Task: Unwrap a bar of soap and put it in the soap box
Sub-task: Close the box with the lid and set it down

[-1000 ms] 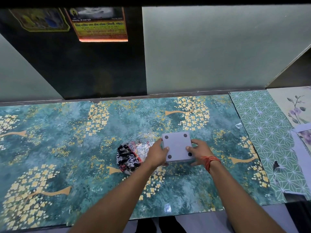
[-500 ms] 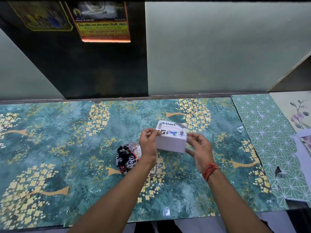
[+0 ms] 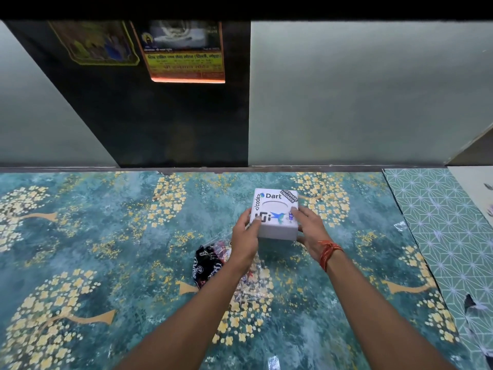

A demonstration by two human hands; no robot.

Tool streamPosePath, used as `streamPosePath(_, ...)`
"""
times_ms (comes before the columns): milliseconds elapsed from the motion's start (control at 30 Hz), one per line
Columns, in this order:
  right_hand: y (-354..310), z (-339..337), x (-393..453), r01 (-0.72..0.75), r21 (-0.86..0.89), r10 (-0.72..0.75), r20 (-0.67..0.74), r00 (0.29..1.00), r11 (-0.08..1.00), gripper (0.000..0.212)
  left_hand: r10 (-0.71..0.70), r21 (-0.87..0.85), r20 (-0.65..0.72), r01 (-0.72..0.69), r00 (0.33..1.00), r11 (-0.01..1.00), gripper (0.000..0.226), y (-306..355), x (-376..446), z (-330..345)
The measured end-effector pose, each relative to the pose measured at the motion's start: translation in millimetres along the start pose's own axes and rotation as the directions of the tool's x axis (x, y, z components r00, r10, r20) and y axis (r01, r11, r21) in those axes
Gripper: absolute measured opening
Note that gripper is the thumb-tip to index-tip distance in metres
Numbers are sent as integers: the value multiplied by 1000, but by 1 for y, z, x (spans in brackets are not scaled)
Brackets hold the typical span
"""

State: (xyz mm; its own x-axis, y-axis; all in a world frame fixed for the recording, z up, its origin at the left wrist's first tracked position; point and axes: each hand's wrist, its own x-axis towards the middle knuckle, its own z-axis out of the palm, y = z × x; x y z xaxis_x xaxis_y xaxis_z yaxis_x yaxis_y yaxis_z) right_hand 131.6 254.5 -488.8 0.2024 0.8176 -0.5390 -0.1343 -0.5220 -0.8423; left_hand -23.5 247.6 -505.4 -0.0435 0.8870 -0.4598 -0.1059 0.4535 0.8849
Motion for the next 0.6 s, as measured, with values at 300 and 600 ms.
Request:
streamPosePath(300, -27, 22, 88, 137, -341, -183, -106, 977, 930, 26, 229, 328, 0, -216, 974, 920, 29, 23, 77, 23)
streamPosePath(600, -19, 21, 119, 228, -375, -256, -26, 966, 898, 33, 172, 492, 120, -209, 978, 845, 45, 28, 117, 12)
